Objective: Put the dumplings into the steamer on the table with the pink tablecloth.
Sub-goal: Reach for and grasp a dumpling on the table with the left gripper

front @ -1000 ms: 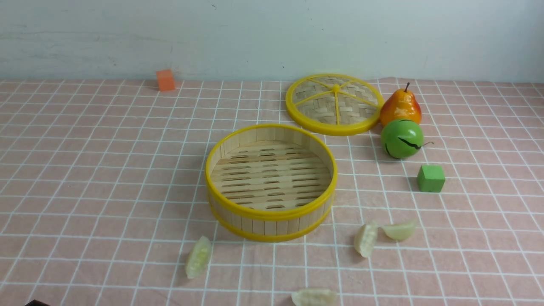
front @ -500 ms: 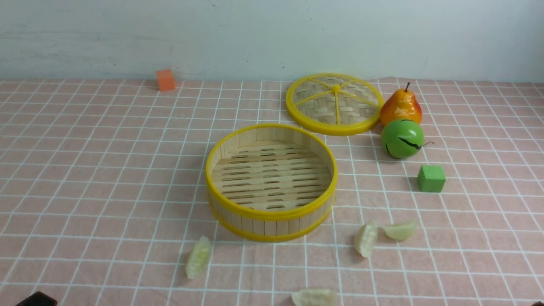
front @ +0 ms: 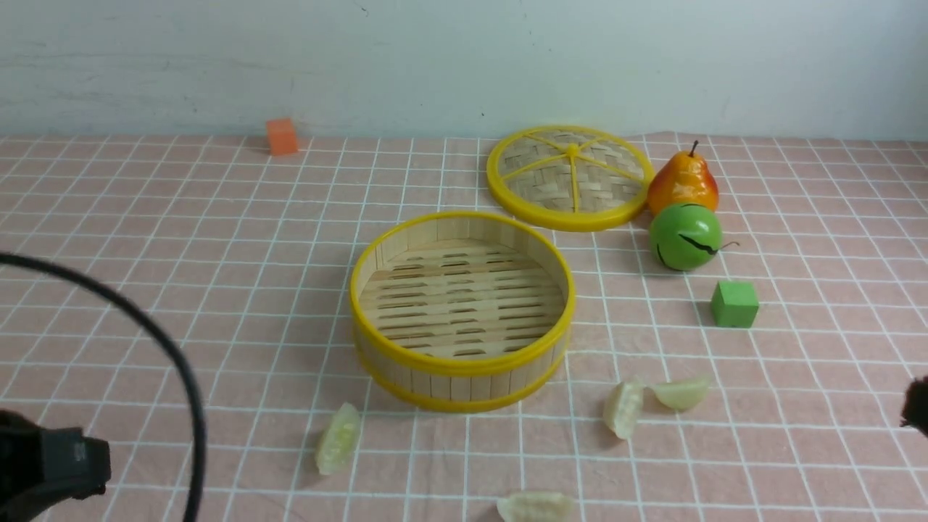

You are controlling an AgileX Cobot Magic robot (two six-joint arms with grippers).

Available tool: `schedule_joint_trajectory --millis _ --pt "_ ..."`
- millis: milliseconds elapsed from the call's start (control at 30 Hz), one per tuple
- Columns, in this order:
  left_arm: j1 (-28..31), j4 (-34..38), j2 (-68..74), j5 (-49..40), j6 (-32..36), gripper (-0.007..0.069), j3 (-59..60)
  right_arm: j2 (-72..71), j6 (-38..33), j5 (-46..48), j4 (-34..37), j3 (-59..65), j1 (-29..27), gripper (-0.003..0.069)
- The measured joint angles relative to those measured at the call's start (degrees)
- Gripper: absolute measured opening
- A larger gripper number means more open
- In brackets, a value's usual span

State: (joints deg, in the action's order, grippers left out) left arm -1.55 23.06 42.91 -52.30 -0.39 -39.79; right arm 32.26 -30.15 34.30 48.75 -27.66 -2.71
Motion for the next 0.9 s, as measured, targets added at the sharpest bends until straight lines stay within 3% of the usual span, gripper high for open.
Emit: schedule_joint_trajectory --millis 100,267,300,367,433,533,700,900 --pt "-4.2 -2.4 10.1 -4.6 1.2 -0.0014 -5.9 11.4 -1.8 12.8 -5.1 -8.5 1.1 -0.0016" --pt "-14.9 -8.8 25.0 -6.0 0.4 -0.0008 -13.0 24.4 -1.4 22.3 -13.0 -17.7 12.5 -0.0008" --pt "-18.3 -11.1 29.9 -6.5 -1.3 0.0015 -15.4 27.0 0.7 24.0 -16.9 -19.3 18.3 -0.0007" --pt "-21.4 -14.1 36.0 -6.9 -2.9 0.0074 -18.4 29.4 4.6 25.4 -22.4 -20.4 24.4 -0.0007" --pt "-22.5 -15.4 38.9 -6.9 -3.5 0.0113 -19.9 30.1 6.6 25.8 -25.2 -20.5 26.5 -0.0006" --pt "-24.6 -18.3 48.4 -6.1 -5.5 0.0275 -25.0 31.3 12.8 26.5 -32.8 -20.6 33.4 -0.0003" --pt "-24.6 -22.4 57.8 -1.2 -8.2 0.0462 -29.3 31.3 17.4 26.5 -37.0 -20.6 35.5 0.0000" --pt "-24.6 -25.1 62.8 4.4 -9.6 0.0498 -29.4 31.3 17.7 26.6 -37.4 -20.6 35.5 0.0003"
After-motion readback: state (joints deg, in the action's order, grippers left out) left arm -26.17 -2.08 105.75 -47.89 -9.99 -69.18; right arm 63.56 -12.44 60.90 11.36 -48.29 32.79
